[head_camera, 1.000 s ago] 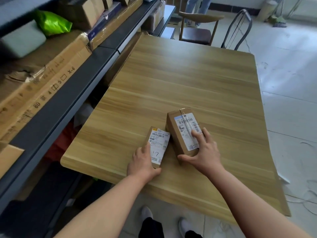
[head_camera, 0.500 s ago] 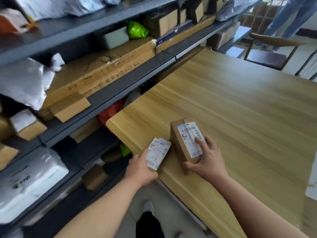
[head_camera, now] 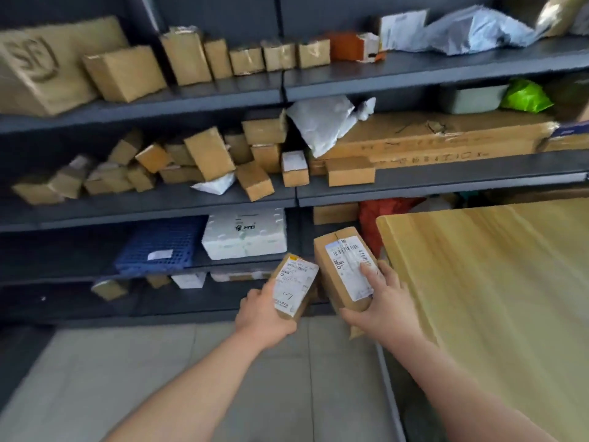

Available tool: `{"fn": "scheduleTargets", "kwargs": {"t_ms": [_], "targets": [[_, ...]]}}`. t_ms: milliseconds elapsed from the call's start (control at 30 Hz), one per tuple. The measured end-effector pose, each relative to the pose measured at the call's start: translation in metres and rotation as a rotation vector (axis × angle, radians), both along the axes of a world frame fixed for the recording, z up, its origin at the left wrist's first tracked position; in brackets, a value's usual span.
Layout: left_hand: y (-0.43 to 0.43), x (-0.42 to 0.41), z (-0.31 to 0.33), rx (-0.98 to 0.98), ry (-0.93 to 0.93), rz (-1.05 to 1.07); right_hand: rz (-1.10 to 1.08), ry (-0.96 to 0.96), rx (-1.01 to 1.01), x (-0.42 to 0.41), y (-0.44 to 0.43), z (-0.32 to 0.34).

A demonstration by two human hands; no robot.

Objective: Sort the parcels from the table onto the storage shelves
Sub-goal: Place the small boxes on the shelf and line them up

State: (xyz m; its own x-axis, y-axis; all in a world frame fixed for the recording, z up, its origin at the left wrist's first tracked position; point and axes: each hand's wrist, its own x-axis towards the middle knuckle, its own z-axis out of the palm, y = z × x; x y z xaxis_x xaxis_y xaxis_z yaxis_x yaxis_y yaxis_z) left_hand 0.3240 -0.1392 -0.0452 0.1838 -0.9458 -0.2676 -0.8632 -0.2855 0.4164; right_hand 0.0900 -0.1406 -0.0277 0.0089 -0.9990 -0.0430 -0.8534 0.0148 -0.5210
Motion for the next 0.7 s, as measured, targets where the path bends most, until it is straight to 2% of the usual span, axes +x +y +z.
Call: {"fn": "scheduleTargets", "kwargs": {"t_ms": [300, 700], "targets": [[0.090, 0.188, 0.016, -0.029, 0.104, 0.396, 0.404, 0.042, -0.032, 0.212, -0.007, 0.015], [0.206, 0.438, 0.019, -0.100, 0.087, 0.817, 0.777, 0.076, -0.087, 0.515, 0.038, 0.025]]}}
